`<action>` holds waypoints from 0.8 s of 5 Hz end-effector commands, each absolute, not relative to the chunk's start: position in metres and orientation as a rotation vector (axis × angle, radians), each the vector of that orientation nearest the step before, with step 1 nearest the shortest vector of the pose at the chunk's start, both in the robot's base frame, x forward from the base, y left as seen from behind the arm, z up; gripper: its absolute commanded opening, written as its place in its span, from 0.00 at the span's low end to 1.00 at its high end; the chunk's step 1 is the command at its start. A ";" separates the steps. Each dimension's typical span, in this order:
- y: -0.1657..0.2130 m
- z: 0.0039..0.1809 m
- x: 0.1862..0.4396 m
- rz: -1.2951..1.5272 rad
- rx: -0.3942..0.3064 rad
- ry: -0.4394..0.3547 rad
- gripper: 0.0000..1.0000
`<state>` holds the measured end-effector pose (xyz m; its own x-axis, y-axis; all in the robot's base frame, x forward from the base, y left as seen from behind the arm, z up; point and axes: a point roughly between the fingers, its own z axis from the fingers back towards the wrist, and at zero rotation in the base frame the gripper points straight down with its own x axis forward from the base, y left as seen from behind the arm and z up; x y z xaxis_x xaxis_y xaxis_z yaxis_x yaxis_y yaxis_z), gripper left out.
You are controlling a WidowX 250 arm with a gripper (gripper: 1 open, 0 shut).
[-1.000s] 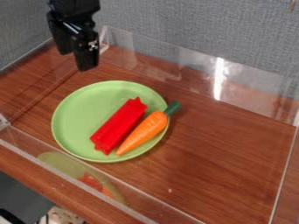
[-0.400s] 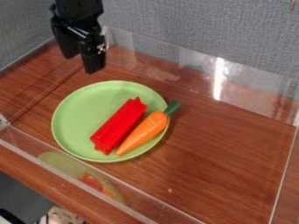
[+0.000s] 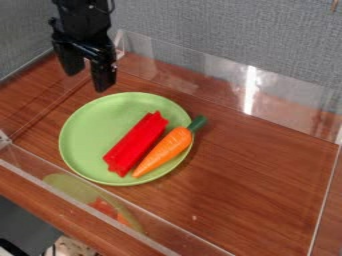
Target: Put the red object on the green plate
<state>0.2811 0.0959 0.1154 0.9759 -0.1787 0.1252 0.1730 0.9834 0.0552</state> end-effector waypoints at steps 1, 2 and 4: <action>0.091 0.119 0.290 -0.158 0.087 -0.173 1.00; 0.099 0.130 0.296 -0.246 0.102 -0.186 1.00; 0.105 0.152 0.284 -0.283 0.087 -0.198 1.00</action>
